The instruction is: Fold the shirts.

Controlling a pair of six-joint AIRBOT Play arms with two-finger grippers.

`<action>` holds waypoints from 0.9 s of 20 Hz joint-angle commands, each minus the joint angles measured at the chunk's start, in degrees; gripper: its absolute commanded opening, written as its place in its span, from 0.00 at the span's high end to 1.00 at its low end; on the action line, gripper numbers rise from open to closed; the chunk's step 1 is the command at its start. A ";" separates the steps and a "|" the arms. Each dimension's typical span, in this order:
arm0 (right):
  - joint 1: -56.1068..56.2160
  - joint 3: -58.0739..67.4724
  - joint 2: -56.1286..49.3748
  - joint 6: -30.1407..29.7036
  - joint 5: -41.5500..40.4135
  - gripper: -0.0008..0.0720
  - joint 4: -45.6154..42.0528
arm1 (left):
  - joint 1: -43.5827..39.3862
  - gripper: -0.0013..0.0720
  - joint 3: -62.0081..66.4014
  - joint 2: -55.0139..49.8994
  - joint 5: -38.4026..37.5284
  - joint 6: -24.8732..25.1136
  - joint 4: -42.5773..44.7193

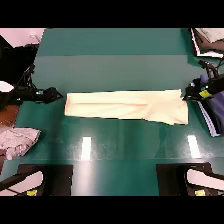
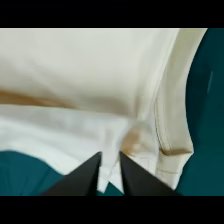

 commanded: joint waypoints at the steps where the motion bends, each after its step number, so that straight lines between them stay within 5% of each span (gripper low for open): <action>1: 1.68 4.83 -5.75 0.02 -5.79 0.23 5.16 | -0.09 0.14 2.75 -3.72 4.55 -0.04 -4.57; 7: -2.47 9.01 -8.24 -3.06 -0.20 0.23 9.38 | -0.11 0.14 4.96 -3.72 -4.07 0.22 -9.22; 8: -4.31 7.65 -7.96 -4.13 0.87 0.23 9.44 | -0.11 0.22 4.96 -3.72 -5.90 0.20 -9.22; 10: -8.00 3.82 -7.23 -6.03 1.22 0.23 9.42 | -0.11 0.88 4.96 -3.72 -8.90 1.99 -9.16; 11: -10.05 1.86 -7.04 -7.50 1.27 0.23 9.44 | -0.11 0.94 4.96 -3.72 -9.99 3.50 -9.14; 13: -13.92 -0.96 -7.56 -8.57 1.42 0.12 9.51 | -0.11 0.95 4.96 -3.72 -11.37 3.56 -9.14; 18: -17.57 -2.23 -13.25 -13.70 1.75 0.13 14.27 | -0.11 0.95 4.96 -3.72 -14.23 3.30 -9.14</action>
